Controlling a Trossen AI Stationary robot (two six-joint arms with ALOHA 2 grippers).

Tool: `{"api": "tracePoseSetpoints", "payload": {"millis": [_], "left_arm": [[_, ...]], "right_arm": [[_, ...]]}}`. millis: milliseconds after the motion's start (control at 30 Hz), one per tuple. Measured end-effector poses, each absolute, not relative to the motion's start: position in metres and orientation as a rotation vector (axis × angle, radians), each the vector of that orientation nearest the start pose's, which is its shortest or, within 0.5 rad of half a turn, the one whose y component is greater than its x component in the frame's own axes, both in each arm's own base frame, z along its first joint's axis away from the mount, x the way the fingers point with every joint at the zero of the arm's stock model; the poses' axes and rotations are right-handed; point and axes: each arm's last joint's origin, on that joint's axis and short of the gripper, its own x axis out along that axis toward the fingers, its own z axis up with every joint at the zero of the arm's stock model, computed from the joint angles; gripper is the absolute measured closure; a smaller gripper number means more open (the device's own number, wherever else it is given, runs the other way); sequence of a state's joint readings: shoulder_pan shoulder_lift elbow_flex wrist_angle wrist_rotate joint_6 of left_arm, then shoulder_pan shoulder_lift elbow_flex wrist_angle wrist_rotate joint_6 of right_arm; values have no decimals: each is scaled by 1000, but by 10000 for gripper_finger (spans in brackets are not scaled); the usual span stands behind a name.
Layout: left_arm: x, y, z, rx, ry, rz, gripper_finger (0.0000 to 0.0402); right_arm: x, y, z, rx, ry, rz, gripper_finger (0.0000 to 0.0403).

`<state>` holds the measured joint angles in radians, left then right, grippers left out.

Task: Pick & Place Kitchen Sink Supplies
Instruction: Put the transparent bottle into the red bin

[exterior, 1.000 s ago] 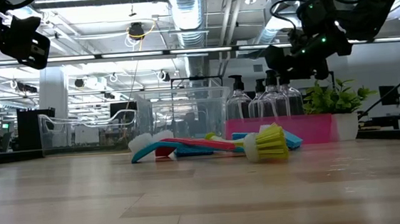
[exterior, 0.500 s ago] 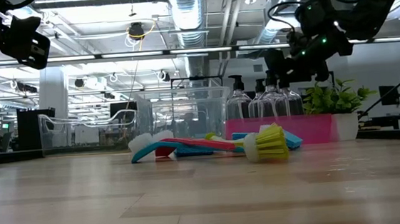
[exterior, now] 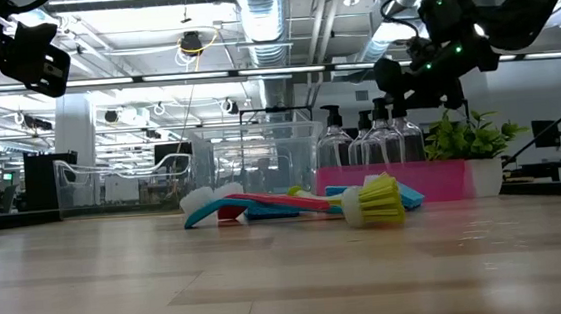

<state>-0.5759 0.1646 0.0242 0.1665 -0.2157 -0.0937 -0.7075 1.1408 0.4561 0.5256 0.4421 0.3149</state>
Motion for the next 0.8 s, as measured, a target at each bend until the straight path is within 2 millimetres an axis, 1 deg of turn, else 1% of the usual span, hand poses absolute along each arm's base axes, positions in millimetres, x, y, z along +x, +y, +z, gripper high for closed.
{"api": "tracePoseSetpoints", "payload": {"millis": [267,800], "left_arm": [[93,-53,174,-103,-7,-361,199],[93,-53,174,-103,-7,-361,199]], "right_arm": [[165,-157,217,313,48,-1151,201],[165,-157,214,307,81,-1152,178]]}}
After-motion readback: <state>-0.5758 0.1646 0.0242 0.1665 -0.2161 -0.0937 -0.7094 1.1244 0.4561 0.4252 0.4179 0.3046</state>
